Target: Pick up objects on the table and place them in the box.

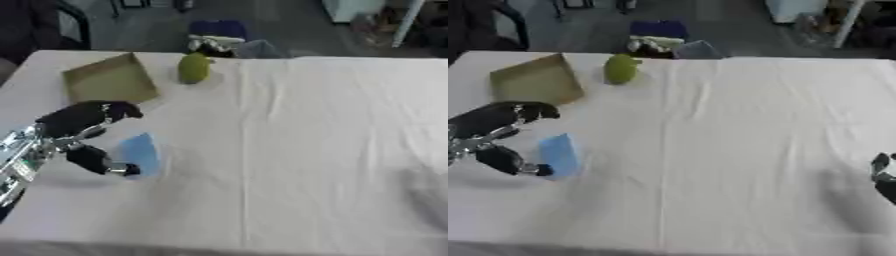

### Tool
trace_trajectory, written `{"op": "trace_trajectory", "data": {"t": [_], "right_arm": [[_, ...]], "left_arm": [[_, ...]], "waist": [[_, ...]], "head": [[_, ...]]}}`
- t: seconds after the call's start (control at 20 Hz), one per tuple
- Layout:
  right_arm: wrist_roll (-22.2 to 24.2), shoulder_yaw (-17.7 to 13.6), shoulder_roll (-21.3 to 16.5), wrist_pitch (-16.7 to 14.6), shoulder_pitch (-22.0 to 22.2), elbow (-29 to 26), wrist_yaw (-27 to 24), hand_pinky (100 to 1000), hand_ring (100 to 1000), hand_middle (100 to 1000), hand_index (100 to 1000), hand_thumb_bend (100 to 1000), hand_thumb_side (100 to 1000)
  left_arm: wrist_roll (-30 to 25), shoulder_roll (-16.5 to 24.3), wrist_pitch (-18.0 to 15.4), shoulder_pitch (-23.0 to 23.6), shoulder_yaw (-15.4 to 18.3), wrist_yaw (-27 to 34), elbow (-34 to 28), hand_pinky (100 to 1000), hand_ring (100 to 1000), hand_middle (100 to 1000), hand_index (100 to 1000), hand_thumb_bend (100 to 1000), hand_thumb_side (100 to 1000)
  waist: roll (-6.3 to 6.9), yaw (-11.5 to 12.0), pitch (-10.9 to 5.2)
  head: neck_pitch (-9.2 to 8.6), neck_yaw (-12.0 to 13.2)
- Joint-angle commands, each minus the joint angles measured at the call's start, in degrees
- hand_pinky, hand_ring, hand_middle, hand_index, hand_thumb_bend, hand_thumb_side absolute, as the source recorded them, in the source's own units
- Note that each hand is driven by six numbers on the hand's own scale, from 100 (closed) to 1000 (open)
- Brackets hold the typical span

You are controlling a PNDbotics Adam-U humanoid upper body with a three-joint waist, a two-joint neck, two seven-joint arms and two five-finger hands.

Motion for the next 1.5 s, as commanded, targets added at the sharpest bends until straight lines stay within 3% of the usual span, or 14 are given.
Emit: {"op": "trace_trajectory", "data": {"t": [0.05, 0.4, 0.7, 1.0, 1.5], "right_arm": [[0.1, -0.2, -1.4, -0.1, -0.6, -1.0, -0.1, 748, 1000, 609, 895, 100, 313], [0.1, -0.2, -1.4, -0.1, -0.6, -1.1, -0.1, 748, 1000, 609, 895, 100, 314], [0.1, -0.2, -1.4, -0.1, -0.6, -1.0, -0.2, 748, 1000, 609, 895, 100, 314], [0.1, -0.2, -1.4, -0.1, -0.6, -1.0, -0.2, 749, 1000, 609, 895, 100, 316], [0.1, -0.2, -1.3, -0.1, -0.6, -1.0, -0.2, 749, 1000, 609, 895, 100, 318]], "left_arm": [[-0.3, 1.2, -0.9, -0.5, 0.3, -1.0, 0.4, 821, 835, 864, 931, 682, 733], [-1.4, 0.5, -1.4, -0.6, 0.1, -0.7, 2.5, 782, 792, 813, 909, 621, 737], [-0.5, -0.4, 0.3, -1.1, 0.2, 0.8, 4.2, 747, 750, 762, 890, 533, 725], [1.6, -1.2, 2.6, -1.6, 0.3, 2.9, 5.3, 744, 739, 751, 890, 496, 745], [0.6, -2.9, 3.8, -2.3, -0.1, 4.4, 7.1, 733, 720, 730, 885, 464, 765]], "waist": [[0.00, 0.0, -0.53], [-0.04, -0.1, -0.49], [-0.10, -0.1, -0.44], [-0.14, -0.2, -0.40], [-0.20, -0.4, -0.31]], "head": [[0.29, 0.2], [0.29, 0.2], [0.29, 0.3], [0.29, 0.3], [0.29, 0.3]]}}
